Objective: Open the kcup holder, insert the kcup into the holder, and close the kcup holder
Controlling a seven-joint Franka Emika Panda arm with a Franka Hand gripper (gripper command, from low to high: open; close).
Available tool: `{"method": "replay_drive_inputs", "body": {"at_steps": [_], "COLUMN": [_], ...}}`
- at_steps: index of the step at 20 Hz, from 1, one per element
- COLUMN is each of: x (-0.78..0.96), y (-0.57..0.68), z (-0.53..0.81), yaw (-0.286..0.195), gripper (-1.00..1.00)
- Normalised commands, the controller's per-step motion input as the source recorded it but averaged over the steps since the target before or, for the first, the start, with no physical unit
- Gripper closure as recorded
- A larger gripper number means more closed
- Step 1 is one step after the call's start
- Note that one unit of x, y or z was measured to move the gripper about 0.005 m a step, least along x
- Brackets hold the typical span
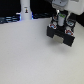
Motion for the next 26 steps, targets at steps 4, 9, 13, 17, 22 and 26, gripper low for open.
{"method": "replay_drive_inputs", "body": {"at_steps": [4, 9, 13, 17, 22, 26], "x": [0.32, 0.29, 0.10, 0.10, -0.01, -0.02], "y": [0.10, 0.04, 0.00, 0.01, 0.00, 0.02], "z": [0.20, 0.02, -0.14, -0.15, -0.15, -0.20], "yaw": [0.000, -0.012, -0.002, -0.002, 0.003, 0.027], "gripper": [1.00, 1.00, 1.00, 1.00, 1.00, 1.00]}}
